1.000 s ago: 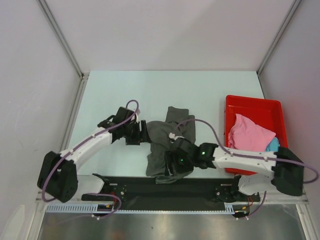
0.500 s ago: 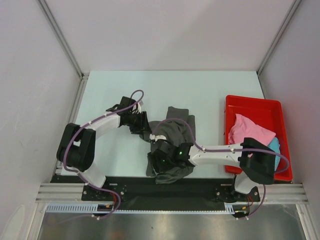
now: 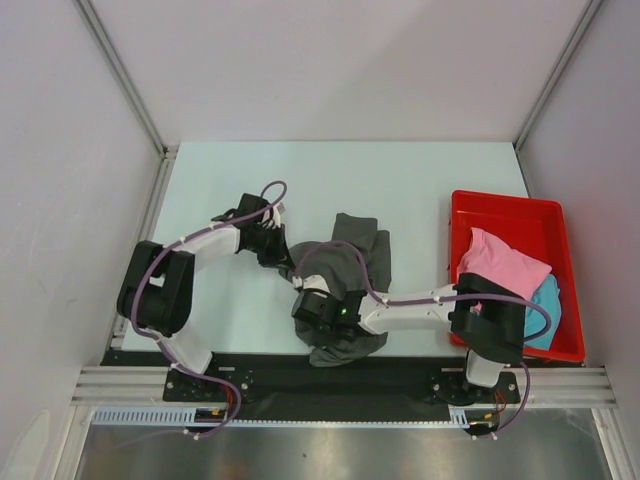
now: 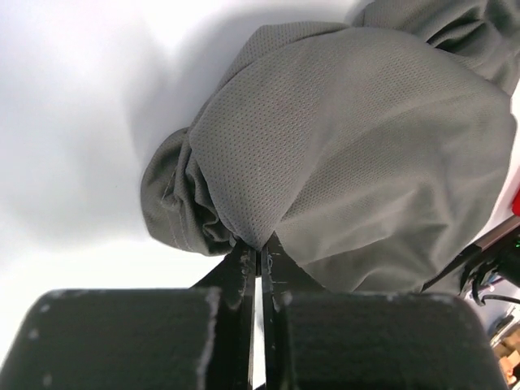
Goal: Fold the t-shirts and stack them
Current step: Flatten the tshirt out
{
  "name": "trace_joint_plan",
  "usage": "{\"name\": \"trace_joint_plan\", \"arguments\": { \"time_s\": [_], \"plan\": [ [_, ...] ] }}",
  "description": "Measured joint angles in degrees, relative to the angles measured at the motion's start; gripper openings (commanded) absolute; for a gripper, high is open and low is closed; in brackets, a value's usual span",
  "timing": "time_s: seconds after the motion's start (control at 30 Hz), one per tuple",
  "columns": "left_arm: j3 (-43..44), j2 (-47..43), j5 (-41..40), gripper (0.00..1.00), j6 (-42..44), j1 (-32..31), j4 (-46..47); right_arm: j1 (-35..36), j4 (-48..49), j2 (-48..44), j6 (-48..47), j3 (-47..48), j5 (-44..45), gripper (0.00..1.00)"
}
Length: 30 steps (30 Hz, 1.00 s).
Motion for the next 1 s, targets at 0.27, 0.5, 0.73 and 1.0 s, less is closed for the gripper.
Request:
{"name": "trace_joint_plan", "arguments": {
  "time_s": [0.27,0.5,0.73,1.0],
  "plan": [
    [1.2,-13.2,-1.4,0.00,0.0,3.5,-5.9,-1.9,-5.9,-11.8,-1.4,0.2,7.1,0.00],
    [11.5,-34.5,-4.9,0.00,-0.1,7.2,-12.5,-1.4,-6.9,-24.8,-7.3,7.6,2.8,0.00],
    [29.1,-45.4,-11.5,0.00,0.0,7.3,-19.6,3.1,-7.3,-27.0,-11.6,21.6,-5.4,0.00],
    [58.4,-47.2,-24.5,0.00,3.1,7.3,-24.5,6.4,-4.2,-21.8,-10.8,41.9,-24.1,0.00]
  ]
}}
